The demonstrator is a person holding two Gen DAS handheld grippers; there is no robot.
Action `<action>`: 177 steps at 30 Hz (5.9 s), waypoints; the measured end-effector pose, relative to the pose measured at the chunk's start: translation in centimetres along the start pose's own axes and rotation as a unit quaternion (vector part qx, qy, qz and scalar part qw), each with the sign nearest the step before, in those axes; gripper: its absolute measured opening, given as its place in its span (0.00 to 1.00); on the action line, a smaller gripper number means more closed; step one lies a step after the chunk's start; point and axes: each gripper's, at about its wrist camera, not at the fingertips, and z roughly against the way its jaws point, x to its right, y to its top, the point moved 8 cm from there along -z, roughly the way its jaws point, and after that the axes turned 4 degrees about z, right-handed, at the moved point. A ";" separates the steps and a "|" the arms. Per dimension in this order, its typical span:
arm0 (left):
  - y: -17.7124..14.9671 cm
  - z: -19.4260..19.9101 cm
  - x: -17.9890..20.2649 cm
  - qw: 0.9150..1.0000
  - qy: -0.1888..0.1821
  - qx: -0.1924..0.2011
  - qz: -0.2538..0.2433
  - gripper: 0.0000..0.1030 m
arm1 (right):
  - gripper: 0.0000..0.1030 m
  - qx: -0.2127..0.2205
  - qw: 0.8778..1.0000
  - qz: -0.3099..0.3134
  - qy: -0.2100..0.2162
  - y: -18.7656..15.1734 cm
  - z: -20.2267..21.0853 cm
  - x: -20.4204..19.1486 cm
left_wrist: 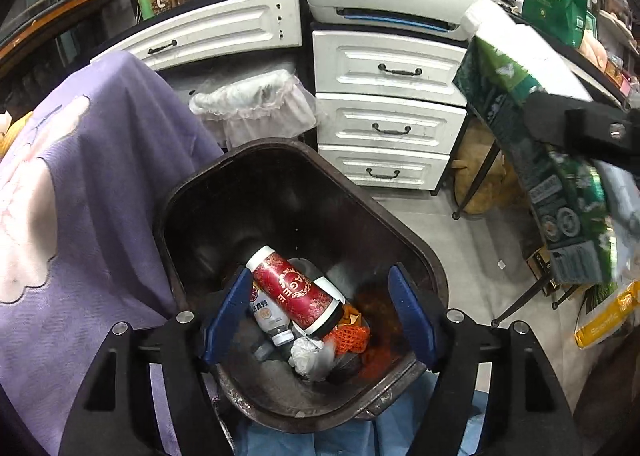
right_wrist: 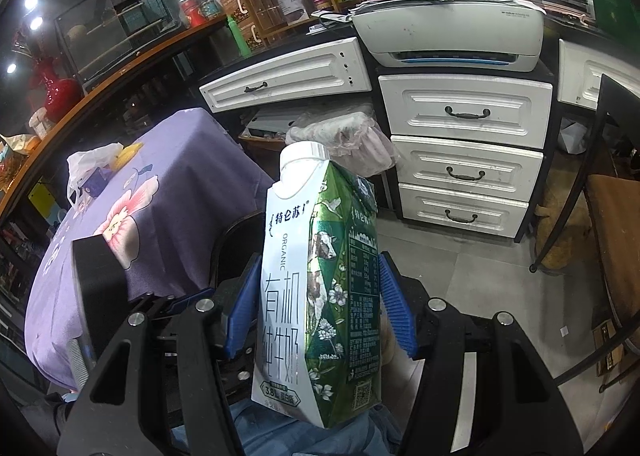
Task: Collect trash
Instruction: 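Open both tools to drop the tissue and carton into the bin, then return both tools to the table toward the white plastic bag, then close the left tool on the white plastic bag and lift it, then grasp the blue yogurt cup rim with the right tool while the left tool holds the bag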
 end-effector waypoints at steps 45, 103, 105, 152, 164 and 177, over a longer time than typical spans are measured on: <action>1.0 16.8 -10.4 0.970 0.091 0.180 0.132 0.88 | 0.66 -0.154 0.983 0.103 0.008 -7.6 -15.4 -8.2; 12.7 13.5 -47.0 0.938 0.211 0.144 0.235 0.81 | 0.78 -0.042 0.950 0.263 0.162 5.7 -9.6 -32.2; 12.7 13.4 -47.1 0.937 0.214 0.142 0.237 0.53 | 0.78 -0.043 0.950 0.263 0.161 5.9 -10.0 -32.3; -0.9 33.4 -44.8 0.874 0.235 0.316 0.285 0.02 | 0.76 -0.126 0.894 0.335 0.271 7.5 -26.3 -58.3; -1.9 32.3 -45.2 0.876 0.225 0.306 0.297 0.02 | 0.55 -0.114 0.895 0.342 0.262 6.8 -24.2 -58.0; -1.1 32.5 -41.0 0.887 0.209 0.301 0.279 0.02 | 0.55 -0.076 0.906 0.323 0.264 7.5 -16.8 -51.6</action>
